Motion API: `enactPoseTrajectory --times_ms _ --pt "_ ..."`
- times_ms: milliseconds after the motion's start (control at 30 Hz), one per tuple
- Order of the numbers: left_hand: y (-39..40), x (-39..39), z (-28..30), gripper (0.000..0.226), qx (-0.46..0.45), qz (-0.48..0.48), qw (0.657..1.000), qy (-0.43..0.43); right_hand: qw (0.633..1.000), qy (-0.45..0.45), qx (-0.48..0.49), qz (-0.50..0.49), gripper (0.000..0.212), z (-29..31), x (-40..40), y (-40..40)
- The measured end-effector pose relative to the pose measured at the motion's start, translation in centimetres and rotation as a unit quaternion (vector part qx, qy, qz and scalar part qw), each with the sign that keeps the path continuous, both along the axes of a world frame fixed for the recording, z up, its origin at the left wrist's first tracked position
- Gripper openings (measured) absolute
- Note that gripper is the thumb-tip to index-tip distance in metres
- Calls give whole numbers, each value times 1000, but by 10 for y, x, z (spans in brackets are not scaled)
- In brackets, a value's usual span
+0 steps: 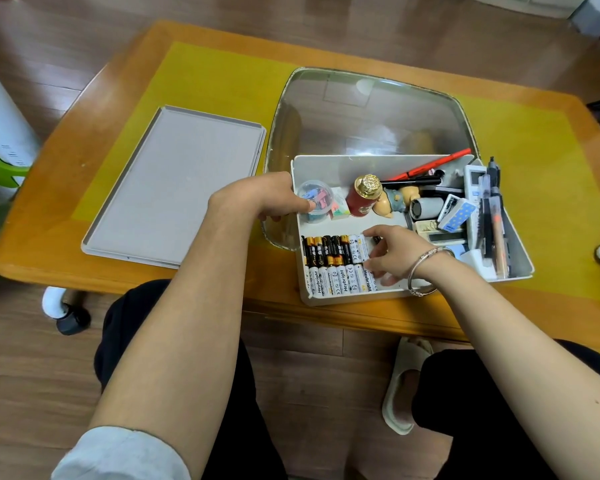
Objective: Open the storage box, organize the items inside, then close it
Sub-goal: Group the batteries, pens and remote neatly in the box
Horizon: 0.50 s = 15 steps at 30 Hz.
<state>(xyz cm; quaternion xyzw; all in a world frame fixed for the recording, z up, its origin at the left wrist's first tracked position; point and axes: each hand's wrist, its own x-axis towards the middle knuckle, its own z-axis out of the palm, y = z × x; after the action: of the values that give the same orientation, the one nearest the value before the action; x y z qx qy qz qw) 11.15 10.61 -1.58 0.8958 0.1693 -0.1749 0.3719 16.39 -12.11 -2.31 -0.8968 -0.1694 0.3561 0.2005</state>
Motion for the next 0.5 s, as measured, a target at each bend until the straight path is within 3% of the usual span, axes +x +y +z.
enactPoseTrajectory --times_ms 267,500 --pt "1 0 -2 33 2 1 1000 -1 1000 -2 22 -8 37 6 4 -10" --pt "3 0 -3 33 3 1 1000 -5 999 13 29 17 43 7 -1 -14"
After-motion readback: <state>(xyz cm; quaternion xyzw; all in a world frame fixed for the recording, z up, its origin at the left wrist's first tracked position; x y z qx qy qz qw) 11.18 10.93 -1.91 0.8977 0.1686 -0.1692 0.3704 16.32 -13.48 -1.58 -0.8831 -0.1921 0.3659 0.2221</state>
